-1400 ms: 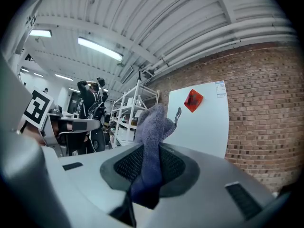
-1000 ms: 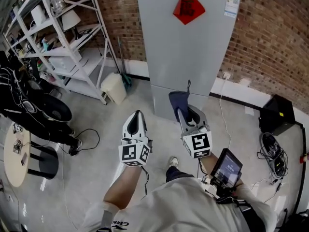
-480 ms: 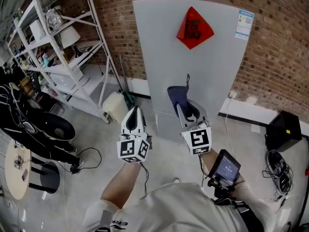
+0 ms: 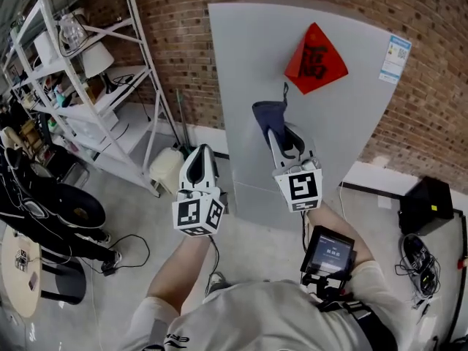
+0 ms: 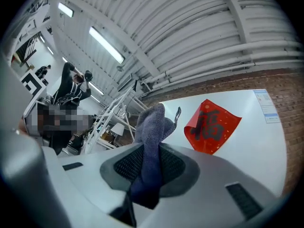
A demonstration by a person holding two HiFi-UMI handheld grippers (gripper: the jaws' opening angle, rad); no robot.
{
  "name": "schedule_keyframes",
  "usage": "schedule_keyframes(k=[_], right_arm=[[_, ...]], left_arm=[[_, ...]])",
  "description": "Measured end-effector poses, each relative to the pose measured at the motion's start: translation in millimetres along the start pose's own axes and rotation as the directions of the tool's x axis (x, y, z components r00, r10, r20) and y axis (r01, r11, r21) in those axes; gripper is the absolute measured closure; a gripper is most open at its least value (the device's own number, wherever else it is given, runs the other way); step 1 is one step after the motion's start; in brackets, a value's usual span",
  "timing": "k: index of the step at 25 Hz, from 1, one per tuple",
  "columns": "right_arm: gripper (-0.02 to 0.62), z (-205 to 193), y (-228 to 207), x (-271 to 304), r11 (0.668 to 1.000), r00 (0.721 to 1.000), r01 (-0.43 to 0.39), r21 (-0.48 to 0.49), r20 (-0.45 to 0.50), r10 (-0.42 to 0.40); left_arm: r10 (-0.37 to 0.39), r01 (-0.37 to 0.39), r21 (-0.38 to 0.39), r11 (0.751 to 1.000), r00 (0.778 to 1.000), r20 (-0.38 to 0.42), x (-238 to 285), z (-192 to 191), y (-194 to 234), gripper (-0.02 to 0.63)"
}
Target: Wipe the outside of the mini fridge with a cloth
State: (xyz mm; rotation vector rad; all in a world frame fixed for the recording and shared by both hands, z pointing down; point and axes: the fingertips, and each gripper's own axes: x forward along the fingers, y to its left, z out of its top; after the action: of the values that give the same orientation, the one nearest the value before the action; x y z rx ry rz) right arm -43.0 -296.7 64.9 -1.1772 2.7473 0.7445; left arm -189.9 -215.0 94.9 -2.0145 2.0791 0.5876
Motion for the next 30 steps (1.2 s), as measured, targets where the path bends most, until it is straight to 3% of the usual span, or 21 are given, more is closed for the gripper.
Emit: schedule_keyframes(k=[4,9,19,25,30], right_arm=[[0.509,7,3,45,0.999,0.999,0.039,-0.020,0.009,-0.039],[0.509,46,5,107,0.993,0.993,0.104,-0.059,0.058,-0.101],[0.509,117,-5,206,0.952,0.966,0.250,-0.176,0.116,-0.232],[0.509,125,-21,240,0.923,0.948,0.319,-0.214,0.067,-0.312],[0.509,123,-33,241,0.904,0.938,0.343,-0.253,0.039,-0.345]], left_arm=[[-0.039,0.039,-0.026,0.999,0.999,0.009,22,8,35,0.606],[-0.080,0.081,-0.036,0.996,0.996,0.026,37,24,82,0.606],[-0.084,0.085,-0.056,0.995,0.996,0.010,31,26,173,0.606],[-0.096,0.095,-0.074,0.993,0.995,-0.010,31,15,201,0.606],[-0.145,0.143,-0.092,0.985,0.989,-0.017,42,7,196,0.606]])
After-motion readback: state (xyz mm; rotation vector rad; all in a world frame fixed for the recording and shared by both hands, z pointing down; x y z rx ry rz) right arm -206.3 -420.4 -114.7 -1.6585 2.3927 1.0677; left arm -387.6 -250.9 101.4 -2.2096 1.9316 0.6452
